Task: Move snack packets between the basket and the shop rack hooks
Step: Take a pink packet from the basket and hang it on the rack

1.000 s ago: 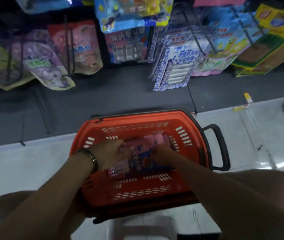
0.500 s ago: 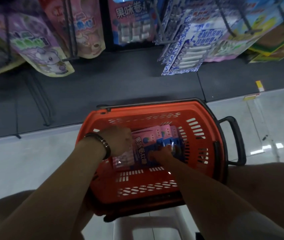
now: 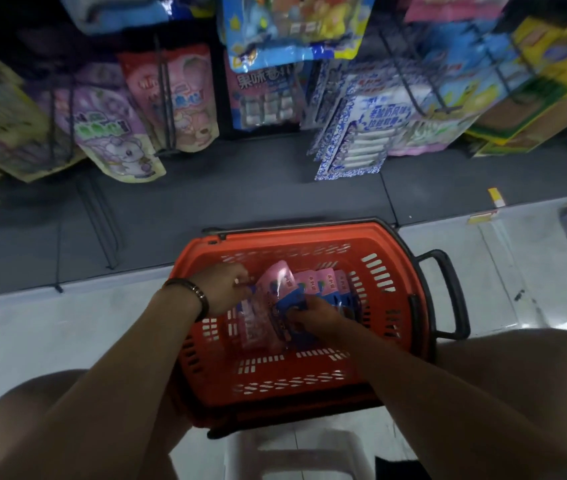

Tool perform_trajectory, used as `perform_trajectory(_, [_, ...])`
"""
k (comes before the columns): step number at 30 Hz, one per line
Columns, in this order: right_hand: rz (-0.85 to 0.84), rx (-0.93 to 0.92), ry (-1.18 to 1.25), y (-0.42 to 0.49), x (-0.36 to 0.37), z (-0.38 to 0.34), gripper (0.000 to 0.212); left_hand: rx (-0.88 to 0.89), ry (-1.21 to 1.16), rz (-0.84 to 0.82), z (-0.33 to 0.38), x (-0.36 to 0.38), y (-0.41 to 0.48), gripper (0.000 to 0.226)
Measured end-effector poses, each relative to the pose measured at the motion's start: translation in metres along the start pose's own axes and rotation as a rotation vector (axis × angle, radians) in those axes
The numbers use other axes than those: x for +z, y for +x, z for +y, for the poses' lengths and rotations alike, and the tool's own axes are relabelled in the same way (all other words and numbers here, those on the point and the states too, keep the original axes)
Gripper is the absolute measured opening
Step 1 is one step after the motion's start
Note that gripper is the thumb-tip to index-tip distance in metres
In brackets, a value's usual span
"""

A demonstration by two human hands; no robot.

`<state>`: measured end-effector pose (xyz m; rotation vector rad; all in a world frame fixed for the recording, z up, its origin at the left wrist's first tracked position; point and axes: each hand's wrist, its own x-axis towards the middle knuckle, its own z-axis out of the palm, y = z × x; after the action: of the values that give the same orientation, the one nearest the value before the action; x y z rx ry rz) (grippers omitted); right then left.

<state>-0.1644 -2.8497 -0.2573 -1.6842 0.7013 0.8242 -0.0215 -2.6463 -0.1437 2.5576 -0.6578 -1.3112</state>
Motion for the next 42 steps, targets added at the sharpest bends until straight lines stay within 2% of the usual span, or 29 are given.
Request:
perform_trajectory(3, [-0.07,-0.145,-0.025,-0.037,-0.028,-0.028,0.008,-0.018,-0.136,0.104,0.003,0.006,-0.017,0.063])
perform_trajectory(5, [-0.134,-0.209,-0.051,-0.065,-0.049,-0.051,0.006,0.041,-0.25,0.189,0.01,0.006,-0.028,0.085])
perform_trajectory(7, [-0.197,-0.264,-0.095,-0.095,-0.069,-0.075,0.015,0.143,-0.375,0.244,0.016,0.004,-0.04,0.098])
perform_trajectory(8, [-0.216,-0.289,-0.121,-0.108,-0.079,-0.086,0.022,0.193,-0.474,0.252,0.02,0.001,-0.046,0.097])
perform_trajectory(10, [-0.235,-0.352,-0.206,-0.137,-0.096,-0.106,0.032,0.295,-0.688,0.257,0.031,-0.004,-0.064,0.072])
perform_trajectory(12, [-0.21,-0.396,-0.291,-0.167,-0.108,-0.125,0.029,0.375,-0.834,0.25,0.044,-0.006,-0.089,0.046])
perform_trajectory(15, [-0.169,-0.465,-0.34,-0.212,-0.118,-0.145,0.019,0.44,-0.885,0.291,0.061,-0.002,-0.121,0.031])
perform_trajectory(19, [-0.024,-0.601,-0.236,-0.263,-0.127,-0.164,0.015,0.451,-1.001,0.474,0.083,-0.005,-0.159,0.029])
perform_trajectory(22, [0.201,-0.755,0.024,-0.286,-0.128,-0.168,0.03,0.456,-1.143,0.574,0.099,-0.01,-0.185,0.028])
perform_trajectory(25, [0.174,-0.797,0.343,-0.294,-0.118,-0.161,0.046,0.448,-1.232,0.7,0.113,-0.017,-0.204,0.028])
perform_trajectory(27, [0.127,-0.791,0.323,-0.296,-0.107,-0.154,0.036,0.454,-1.262,0.735,0.12,-0.021,-0.212,0.028])
perform_trajectory(29, [0.181,-0.807,0.225,-0.294,-0.098,-0.146,0.019,0.455,-1.278,0.743,0.125,-0.024,-0.219,0.027])
perform_trajectory(33, [0.295,-0.82,0.295,-0.294,-0.087,-0.143,0.01,0.439,-1.242,0.759,0.134,-0.026,-0.23,0.023])
perform_trajectory(35, [0.319,-0.825,0.343,-0.298,-0.083,-0.145,0.004,0.372,-1.223,0.868,0.14,-0.028,-0.233,0.027])
perform_trajectory(37, [0.351,-0.826,0.376,-0.301,-0.079,-0.148,0.005,0.277,-1.134,1.094,0.145,-0.025,-0.235,0.038])
perform_trajectory(39, [0.422,-0.841,0.423,-0.307,-0.074,-0.153,0.006,0.243,-1.021,1.265,0.152,-0.014,-0.236,0.035])
perform_trajectory(40, [0.464,-0.86,0.434,-0.31,-0.07,-0.156,0.006,0.279,-1.014,1.248,0.159,-0.007,-0.239,0.033])
perform_trajectory(42, [0.509,-0.929,0.42,-0.315,-0.063,-0.163,0.004,0.41,-1.047,1.082,0.176,0.003,-0.242,0.035])
